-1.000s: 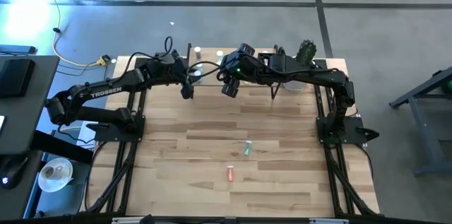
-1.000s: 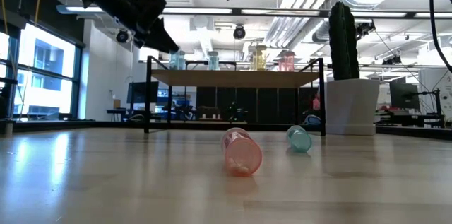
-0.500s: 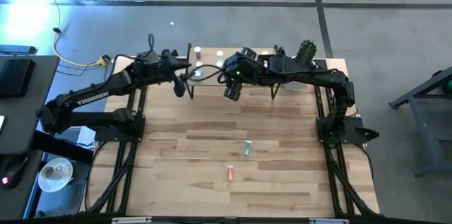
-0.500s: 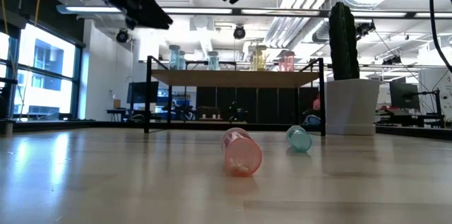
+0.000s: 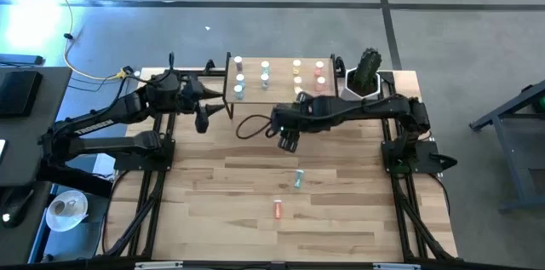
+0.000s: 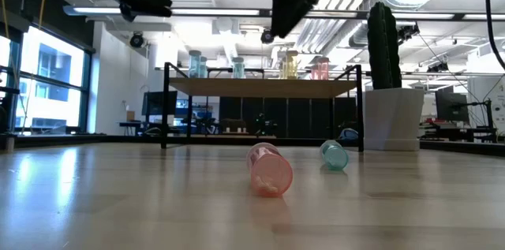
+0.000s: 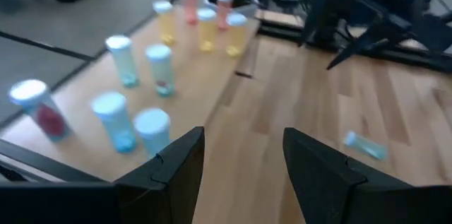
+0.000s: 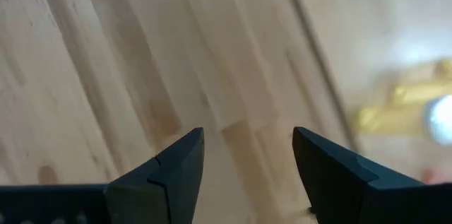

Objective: Pick and place medicine bottles onto shelf by color
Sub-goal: Put the pink pill bottle on the shelf aligned with the other pink pill bottles

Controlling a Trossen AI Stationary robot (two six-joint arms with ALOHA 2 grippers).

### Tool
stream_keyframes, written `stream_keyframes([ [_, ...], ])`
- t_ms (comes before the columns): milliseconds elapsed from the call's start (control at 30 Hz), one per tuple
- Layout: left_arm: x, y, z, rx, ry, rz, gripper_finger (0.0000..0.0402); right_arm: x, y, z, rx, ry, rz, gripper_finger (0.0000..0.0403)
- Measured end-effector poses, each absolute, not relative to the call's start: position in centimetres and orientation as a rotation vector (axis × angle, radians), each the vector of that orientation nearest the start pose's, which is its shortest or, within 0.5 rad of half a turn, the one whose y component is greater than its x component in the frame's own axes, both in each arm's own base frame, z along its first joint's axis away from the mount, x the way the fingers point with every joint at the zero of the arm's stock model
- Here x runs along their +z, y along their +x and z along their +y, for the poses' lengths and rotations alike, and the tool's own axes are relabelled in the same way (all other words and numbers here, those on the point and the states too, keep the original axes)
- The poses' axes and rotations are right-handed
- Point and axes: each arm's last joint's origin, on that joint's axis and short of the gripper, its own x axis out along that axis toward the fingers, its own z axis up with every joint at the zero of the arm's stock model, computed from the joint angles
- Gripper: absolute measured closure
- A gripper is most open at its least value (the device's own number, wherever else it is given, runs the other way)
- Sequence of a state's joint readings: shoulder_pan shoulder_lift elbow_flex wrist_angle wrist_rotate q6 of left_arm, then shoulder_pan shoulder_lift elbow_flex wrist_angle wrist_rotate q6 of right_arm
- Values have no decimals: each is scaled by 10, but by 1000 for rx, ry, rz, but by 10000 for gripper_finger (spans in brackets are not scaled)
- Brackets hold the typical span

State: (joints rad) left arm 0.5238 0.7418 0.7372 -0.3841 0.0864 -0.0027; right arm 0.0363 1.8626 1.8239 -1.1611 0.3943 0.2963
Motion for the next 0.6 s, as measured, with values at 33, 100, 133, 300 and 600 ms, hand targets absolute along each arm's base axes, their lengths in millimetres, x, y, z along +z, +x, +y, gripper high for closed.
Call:
stream_keyframes([
  [33, 303, 140, 76, 419, -127, 383, 218, 313, 377, 7, -489, 16, 1125, 194],
  [100, 301, 142, 71, 391, -140, 401, 218, 303, 376, 14, -503, 63, 1138, 194],
  [133, 300, 143, 68, 376, -141, 412, 218, 299, 375, 18, -511, 95, 1142, 194],
  [300, 287, 148, 57, 307, -157, 450, 218, 277, 369, 39, -601, 250, 1147, 194],
  [600, 265, 156, 38, 217, -220, 468, 218, 260, 364, 79, -672, 454, 1065, 194],
])
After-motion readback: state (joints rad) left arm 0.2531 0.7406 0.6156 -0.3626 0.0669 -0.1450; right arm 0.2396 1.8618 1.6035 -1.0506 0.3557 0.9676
